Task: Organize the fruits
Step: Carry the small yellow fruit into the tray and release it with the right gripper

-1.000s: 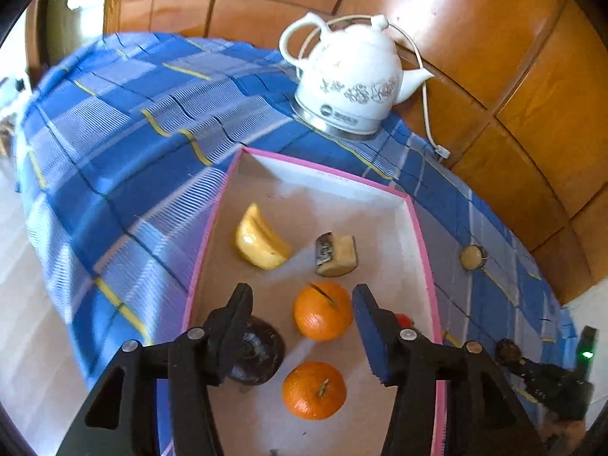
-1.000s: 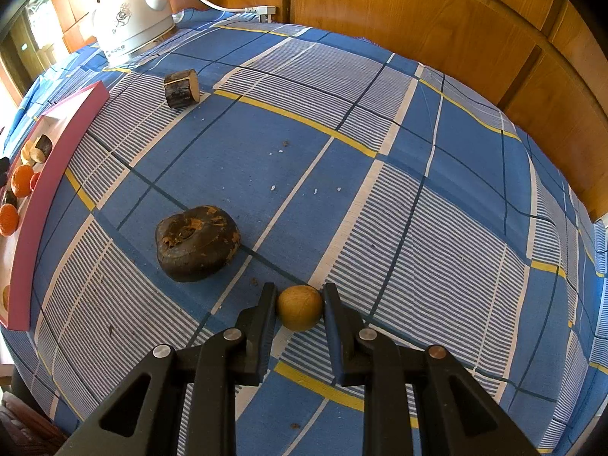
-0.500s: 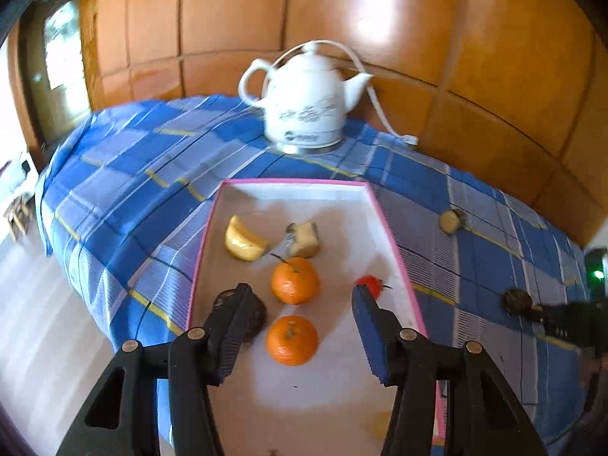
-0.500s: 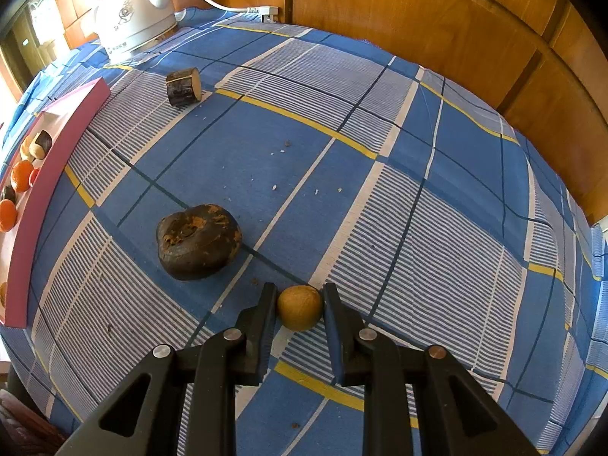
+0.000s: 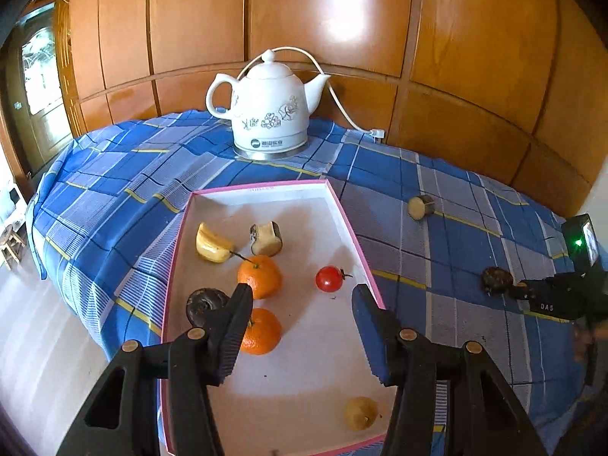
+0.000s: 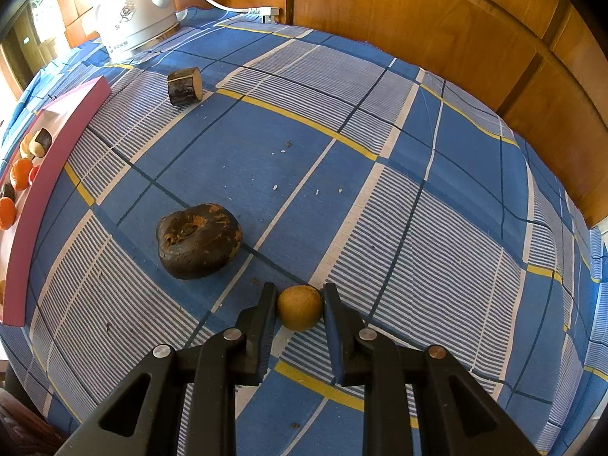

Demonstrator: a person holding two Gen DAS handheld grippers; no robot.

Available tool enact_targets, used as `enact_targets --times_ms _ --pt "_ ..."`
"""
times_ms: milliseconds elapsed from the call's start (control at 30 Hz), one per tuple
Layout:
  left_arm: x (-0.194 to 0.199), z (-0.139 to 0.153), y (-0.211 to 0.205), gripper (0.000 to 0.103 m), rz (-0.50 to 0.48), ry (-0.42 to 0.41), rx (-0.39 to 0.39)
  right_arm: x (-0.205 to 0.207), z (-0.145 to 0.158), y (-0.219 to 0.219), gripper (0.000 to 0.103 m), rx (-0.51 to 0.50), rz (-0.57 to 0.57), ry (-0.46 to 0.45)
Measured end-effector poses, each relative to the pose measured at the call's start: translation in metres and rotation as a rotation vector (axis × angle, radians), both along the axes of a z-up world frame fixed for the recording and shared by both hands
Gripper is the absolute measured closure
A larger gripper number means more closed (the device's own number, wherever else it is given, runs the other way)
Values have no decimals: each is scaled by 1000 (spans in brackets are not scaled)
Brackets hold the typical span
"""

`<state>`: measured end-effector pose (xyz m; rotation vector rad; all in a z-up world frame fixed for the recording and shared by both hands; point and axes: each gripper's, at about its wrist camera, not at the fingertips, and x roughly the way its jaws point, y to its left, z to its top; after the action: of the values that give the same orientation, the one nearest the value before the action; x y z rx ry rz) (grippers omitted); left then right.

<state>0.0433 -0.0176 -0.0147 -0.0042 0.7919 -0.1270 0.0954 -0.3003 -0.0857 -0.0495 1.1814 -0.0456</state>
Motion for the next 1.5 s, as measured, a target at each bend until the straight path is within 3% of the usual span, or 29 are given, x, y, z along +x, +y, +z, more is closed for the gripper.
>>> enact_targets --times_ms 833,1067,1500 --pt "-2 -3 7 48 18 23 -24 0 2 -2 79 12 -13 -11" --pt "-2 -2 12 48 23 20 -37 -3 30 1 79 70 -19 -99" --pt "-2 -6 30 47 58 29 -59 -2 68 109 79 249 226 -177"
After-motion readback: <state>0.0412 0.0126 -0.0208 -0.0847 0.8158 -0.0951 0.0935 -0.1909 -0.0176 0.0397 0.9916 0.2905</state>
